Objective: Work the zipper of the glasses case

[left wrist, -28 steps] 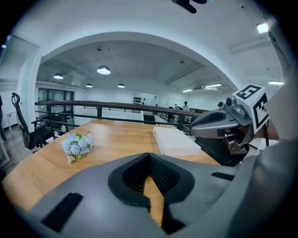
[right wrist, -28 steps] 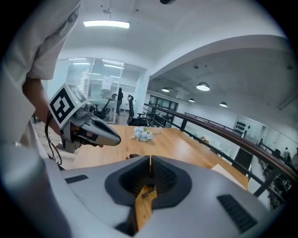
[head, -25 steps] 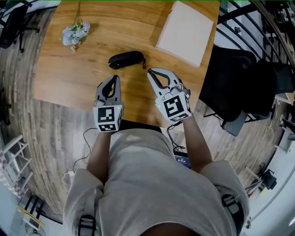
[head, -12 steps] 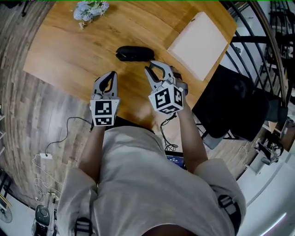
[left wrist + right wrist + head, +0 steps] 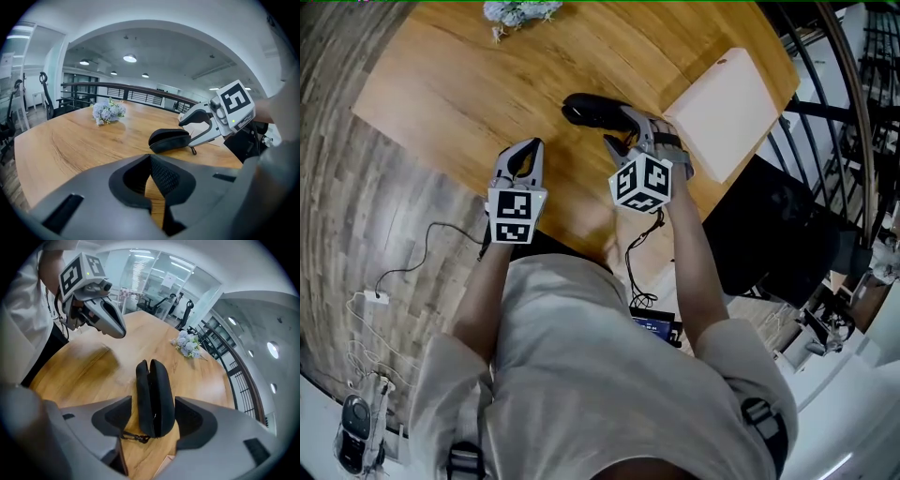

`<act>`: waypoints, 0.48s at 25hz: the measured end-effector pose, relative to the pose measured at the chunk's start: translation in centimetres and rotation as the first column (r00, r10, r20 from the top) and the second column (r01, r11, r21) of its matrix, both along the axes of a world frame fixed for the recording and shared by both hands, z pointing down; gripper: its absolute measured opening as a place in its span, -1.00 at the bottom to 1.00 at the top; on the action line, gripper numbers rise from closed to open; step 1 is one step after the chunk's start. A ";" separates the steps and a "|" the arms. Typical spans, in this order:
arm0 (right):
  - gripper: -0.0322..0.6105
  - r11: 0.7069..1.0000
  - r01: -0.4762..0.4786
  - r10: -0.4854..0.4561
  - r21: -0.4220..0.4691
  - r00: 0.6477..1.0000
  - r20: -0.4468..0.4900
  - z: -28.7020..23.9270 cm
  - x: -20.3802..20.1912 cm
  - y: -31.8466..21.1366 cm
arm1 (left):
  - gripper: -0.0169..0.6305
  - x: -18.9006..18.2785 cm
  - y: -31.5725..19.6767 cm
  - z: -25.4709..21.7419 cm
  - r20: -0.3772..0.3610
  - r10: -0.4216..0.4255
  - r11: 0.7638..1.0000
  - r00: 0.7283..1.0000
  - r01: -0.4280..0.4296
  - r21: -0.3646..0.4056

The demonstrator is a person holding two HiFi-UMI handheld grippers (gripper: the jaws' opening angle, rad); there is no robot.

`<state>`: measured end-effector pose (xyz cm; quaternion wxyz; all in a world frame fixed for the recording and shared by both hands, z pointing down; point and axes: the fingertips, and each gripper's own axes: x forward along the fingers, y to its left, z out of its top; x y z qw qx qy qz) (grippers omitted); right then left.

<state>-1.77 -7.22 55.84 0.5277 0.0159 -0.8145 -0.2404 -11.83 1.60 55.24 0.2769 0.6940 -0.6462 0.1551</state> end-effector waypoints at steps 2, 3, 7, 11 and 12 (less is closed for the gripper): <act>0.00 1.000 0.027 -0.028 -0.015 0.999 -0.031 1.0 -0.2 -0.2 | -0.88 -0.1 -0.2 0.2 -0.002 0.016 1.000 1.000 -0.016 -0.003; 0.02 0.999 0.042 -0.043 -0.021 0.998 -0.046 1.4 -0.4 -0.4 | -0.88 -0.1 -0.2 0.2 -0.004 0.024 1.000 1.000 -0.024 -0.005; 0.07 0.998 0.051 -0.054 -0.037 0.996 -0.077 2.3 -0.9 -1.3 | -0.88 -0.3 -0.2 0.1 -0.006 0.051 0.999 0.999 -0.051 -0.012; 0.09 0.998 0.042 -0.047 -0.047 0.994 -0.102 3.4 -1.0 -1.9 | -0.88 -0.6 -0.2 0.2 -0.013 0.067 0.998 0.998 -0.067 -0.021; 0.09 0.998 0.043 -0.048 -0.042 0.993 -0.105 3.5 -1.1 -2.0 | -0.88 -0.7 -0.3 0.2 -0.013 0.072 0.997 0.997 -0.073 -0.022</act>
